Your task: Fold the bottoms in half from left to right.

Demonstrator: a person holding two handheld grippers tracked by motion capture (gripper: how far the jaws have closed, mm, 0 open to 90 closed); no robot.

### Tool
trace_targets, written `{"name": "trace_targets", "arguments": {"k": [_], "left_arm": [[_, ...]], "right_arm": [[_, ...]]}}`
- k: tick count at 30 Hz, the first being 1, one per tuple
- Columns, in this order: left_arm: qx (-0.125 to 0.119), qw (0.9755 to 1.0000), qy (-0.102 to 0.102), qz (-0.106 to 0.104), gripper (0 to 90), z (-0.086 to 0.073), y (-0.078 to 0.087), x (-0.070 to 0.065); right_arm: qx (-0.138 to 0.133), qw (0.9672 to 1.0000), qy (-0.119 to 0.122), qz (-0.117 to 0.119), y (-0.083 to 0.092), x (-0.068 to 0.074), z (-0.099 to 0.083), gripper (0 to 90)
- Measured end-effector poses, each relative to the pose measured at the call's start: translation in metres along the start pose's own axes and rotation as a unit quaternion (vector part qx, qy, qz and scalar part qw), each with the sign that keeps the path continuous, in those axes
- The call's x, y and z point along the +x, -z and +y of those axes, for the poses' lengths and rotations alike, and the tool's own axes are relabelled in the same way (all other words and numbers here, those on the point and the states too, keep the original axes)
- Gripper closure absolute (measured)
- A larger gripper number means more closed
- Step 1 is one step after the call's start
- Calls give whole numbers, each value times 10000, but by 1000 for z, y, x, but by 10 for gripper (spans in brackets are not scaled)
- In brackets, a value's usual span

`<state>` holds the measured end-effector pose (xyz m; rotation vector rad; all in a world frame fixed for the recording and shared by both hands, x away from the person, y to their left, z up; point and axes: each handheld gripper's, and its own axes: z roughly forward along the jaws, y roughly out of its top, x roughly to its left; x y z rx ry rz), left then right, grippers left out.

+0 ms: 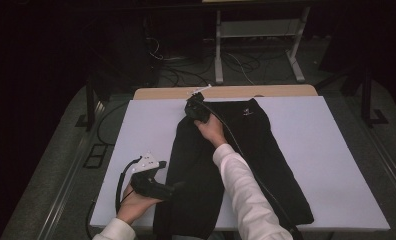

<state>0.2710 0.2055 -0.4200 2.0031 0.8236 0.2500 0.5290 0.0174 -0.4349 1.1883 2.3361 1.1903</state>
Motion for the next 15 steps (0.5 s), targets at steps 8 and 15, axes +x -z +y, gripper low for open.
{"name": "trace_targets", "arguments": {"k": [8, 15], "left_arm": [[124, 9998, 165, -8, 0, -7, 10, 5], [316, 9990, 315, -27, 0, -19, 12, 10]], "right_arm": [[-161, 9999, -2, -9, 11, -3, -2, 865], [-256, 9997, -5, -8, 18, -3, -3, 865]]}}
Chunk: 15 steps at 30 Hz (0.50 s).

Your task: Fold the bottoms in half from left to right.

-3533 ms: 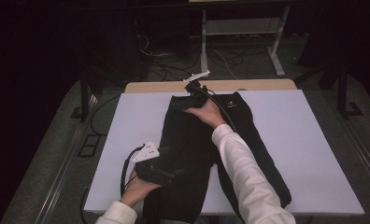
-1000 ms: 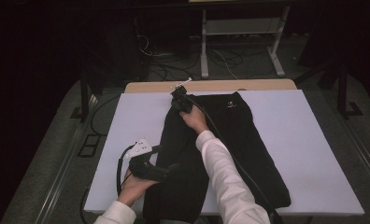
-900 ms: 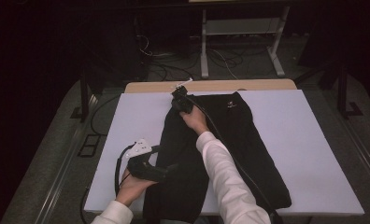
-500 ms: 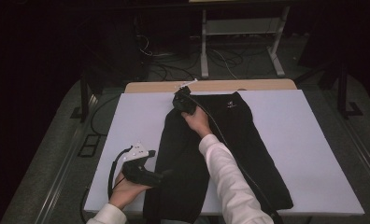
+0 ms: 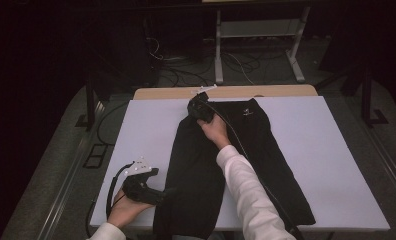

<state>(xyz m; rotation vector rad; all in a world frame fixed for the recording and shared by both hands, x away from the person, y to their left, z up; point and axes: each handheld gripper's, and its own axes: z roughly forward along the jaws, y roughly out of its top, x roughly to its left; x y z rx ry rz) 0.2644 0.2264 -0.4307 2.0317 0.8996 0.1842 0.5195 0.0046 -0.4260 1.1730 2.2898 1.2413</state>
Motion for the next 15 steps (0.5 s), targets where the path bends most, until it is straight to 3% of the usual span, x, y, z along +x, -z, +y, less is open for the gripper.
{"name": "trace_targets", "arguments": {"k": [15], "left_arm": [[187, 9994, 277, -133, 2, -17, 10, 6]], "right_arm": [[-129, 9999, -65, 9, 3, -2, 0, 865]]}}
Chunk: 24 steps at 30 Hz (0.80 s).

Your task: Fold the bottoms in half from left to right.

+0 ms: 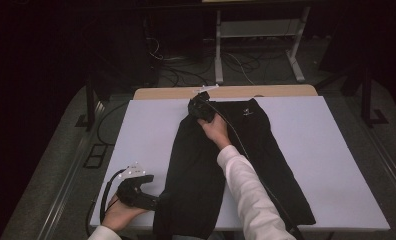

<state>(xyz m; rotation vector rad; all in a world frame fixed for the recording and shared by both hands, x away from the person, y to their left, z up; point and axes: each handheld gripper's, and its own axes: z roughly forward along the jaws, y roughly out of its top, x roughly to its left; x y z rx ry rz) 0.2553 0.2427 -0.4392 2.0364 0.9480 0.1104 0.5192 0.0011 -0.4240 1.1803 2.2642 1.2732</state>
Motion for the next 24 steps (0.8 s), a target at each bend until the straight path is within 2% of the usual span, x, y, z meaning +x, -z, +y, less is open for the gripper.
{"name": "trace_targets", "arguments": {"k": [7, 17, 24], "left_arm": [[45, 9997, 102, -225, 129, -7, 6, 5], [218, 9981, 184, -540, 230, -12, 8, 11], [371, 9966, 150, -721, 308, -15, 7, 14]], "right_arm": [[6, 10000, 12, 0, 1, 0, 0, 865], [1, 10000, 21, -22, 0, 0, 0, 865], [-3, 10000, 51, -20, -1, 0, -1, 864]]}}
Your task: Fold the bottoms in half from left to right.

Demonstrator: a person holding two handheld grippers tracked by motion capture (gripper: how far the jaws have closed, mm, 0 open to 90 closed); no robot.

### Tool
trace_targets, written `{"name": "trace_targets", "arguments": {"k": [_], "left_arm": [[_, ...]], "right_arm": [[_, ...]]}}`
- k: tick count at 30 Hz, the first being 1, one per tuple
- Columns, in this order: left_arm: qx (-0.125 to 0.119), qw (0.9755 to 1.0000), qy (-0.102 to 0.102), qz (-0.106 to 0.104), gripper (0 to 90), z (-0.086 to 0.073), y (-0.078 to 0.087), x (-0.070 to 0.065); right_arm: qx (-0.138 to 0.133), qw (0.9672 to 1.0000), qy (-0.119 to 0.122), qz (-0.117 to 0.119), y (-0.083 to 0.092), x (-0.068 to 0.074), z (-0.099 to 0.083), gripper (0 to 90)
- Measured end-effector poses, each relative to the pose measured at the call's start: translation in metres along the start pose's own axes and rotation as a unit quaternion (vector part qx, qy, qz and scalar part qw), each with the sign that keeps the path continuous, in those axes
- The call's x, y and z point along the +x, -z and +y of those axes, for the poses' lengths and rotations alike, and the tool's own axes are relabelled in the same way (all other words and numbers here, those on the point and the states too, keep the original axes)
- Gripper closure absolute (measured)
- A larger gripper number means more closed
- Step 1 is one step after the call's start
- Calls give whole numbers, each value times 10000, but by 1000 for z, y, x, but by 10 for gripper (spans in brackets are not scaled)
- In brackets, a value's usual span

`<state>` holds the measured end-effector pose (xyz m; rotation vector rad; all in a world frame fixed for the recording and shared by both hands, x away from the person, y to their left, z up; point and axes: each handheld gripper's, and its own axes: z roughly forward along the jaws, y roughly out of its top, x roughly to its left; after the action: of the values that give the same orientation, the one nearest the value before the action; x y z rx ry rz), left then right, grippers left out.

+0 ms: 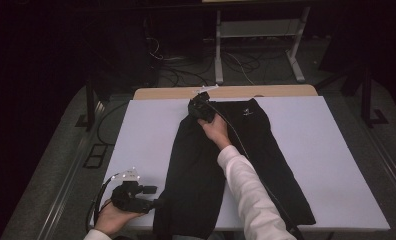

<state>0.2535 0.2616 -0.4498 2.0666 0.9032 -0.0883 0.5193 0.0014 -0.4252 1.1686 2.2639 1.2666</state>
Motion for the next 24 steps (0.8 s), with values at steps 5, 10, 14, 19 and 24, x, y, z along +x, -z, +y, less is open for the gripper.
{"name": "trace_targets", "arguments": {"k": [5, 10, 14, 19, 24], "left_arm": [[45, 9999, 7, -145, 386, -1, -3, 0], [171, 9995, -36, -269, 529, 1, -6, 0], [306, 9992, -19, -270, 689, 2, -7, -1], [290, 9994, -62, -192, 871, 5, -6, -2], [366, 9987, -244, -268, 884, 13, -6, -10]], "right_arm": [[1, 10000, 10, 3, -1, 1, 0, 865], [-3, 10000, 66, 21, -1, 2, 0, 865], [-42, 10000, 83, 31, 0, 2, 1, 865], [-40, 10000, 40, 45, 1, 1, 1, 865], [-42, 10000, 6, 64, 4, -1, 3, 865]]}}
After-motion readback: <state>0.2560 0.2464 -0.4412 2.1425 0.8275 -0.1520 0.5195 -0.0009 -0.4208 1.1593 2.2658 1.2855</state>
